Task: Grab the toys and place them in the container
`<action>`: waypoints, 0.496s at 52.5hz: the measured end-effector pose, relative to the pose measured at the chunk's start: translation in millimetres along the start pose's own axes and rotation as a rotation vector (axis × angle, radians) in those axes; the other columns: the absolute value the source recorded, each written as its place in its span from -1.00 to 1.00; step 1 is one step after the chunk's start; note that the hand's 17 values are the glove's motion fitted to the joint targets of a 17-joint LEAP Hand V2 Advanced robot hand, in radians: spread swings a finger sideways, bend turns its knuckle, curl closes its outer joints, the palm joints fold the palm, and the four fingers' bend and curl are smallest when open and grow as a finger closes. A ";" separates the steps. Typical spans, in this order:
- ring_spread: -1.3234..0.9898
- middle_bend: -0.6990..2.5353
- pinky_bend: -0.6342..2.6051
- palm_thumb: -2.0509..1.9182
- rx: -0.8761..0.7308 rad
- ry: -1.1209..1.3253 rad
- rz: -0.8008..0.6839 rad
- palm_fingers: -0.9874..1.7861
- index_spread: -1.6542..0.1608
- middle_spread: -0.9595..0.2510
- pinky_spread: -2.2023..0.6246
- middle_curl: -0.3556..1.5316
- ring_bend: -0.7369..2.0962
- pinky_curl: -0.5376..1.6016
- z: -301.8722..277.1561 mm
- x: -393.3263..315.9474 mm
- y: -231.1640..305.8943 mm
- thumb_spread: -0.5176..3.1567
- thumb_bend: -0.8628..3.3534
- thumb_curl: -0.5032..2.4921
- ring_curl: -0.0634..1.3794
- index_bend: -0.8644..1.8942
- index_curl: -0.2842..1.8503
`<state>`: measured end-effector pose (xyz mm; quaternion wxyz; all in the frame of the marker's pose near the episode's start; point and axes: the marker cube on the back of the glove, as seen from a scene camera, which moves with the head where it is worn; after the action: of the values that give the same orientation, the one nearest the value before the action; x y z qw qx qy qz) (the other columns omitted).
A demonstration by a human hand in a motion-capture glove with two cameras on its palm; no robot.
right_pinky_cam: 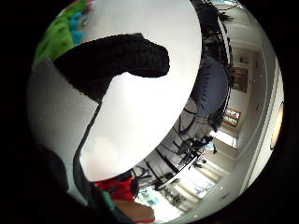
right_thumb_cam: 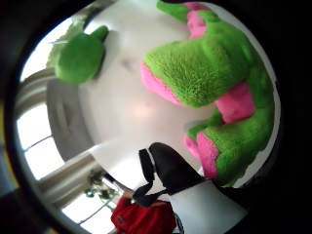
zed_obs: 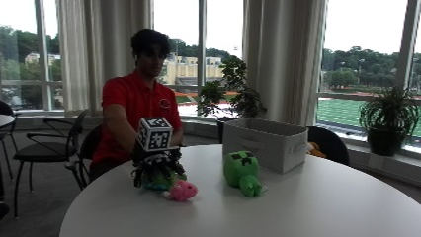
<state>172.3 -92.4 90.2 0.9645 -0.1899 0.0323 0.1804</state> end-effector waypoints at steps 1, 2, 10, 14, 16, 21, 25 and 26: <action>0.17 -0.49 0.24 0.03 -0.005 0.000 -0.002 -0.44 0.41 0.53 0.62 -0.38 -0.36 -0.17 2.6 -0.3 -0.8 -0.16 -0.61 -0.44 -0.47 -0.29 -0.53; 0.17 -0.49 0.24 0.03 -0.010 0.000 -0.004 -0.44 0.41 0.53 0.61 -0.38 -0.36 -0.17 5.5 -0.6 -2.2 -0.17 -0.61 -0.44 -0.47 -0.30 -0.53; 0.17 -0.51 0.24 0.03 -0.003 -0.008 0.004 -0.42 0.41 0.54 0.59 -0.40 -0.32 -0.17 22.8 -8.7 -15.9 -0.16 -0.60 -0.44 -0.46 -0.29 -0.54; 0.16 -0.53 0.20 0.06 -0.001 -0.018 0.007 -0.34 0.39 0.54 0.57 -0.44 -0.22 -0.19 22.3 -11.3 -16.6 -0.14 -0.59 -0.44 -0.41 -0.24 -0.52; 0.15 -0.54 0.19 0.07 0.002 -0.028 0.005 -0.31 0.37 0.54 0.55 -0.45 -0.15 -0.19 21.4 -11.3 -17.0 -0.13 -0.59 -0.44 -0.38 -0.22 -0.51; 0.06 -0.56 0.18 0.10 0.044 -0.076 0.007 -0.14 0.34 0.52 0.45 -0.50 -0.01 -0.20 19.5 -11.6 -18.4 -0.10 -0.58 -0.43 -0.32 -0.12 -0.47; -0.07 -0.54 0.20 0.17 0.127 -0.101 0.027 0.07 0.35 0.44 0.36 -0.54 0.13 -0.20 19.7 -12.1 -20.2 -0.05 -0.55 -0.42 -0.26 -0.05 -0.43; -0.09 -0.54 0.20 0.17 0.144 -0.103 0.030 0.06 0.35 0.44 0.35 -0.55 0.14 -0.20 20.0 -12.3 -20.6 -0.04 -0.55 -0.42 -0.27 -0.05 -0.43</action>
<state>168.2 -106.8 117.6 0.9732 -0.1102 -0.0018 0.2018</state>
